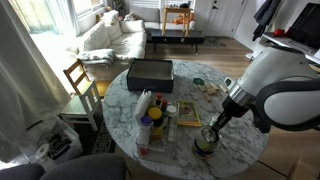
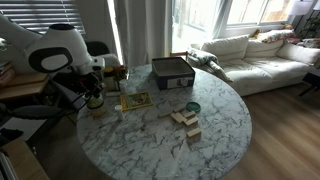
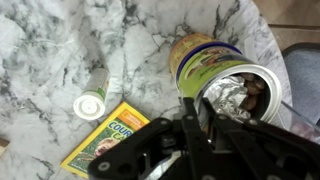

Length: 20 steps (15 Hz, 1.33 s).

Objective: Put the lid on the can on the table then put the other can on top

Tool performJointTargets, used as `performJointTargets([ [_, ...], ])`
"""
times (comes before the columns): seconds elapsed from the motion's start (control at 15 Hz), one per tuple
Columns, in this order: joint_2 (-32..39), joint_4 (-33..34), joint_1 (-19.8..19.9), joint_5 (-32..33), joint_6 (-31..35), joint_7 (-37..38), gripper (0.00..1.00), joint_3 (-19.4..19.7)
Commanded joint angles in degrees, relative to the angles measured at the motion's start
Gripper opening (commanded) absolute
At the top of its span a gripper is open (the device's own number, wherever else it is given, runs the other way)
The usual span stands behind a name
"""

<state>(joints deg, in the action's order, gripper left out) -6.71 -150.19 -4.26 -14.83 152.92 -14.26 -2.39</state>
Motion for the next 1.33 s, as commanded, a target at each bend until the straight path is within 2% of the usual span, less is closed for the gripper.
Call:
performJointTargets([
  [0.0,0.19,0.27,-1.22,-1.37,-1.32,-1.69,0.03,0.59],
  [1.27,1.90,0.50,-0.71,-1.01,1.23,-0.25,0.03,0.68],
])
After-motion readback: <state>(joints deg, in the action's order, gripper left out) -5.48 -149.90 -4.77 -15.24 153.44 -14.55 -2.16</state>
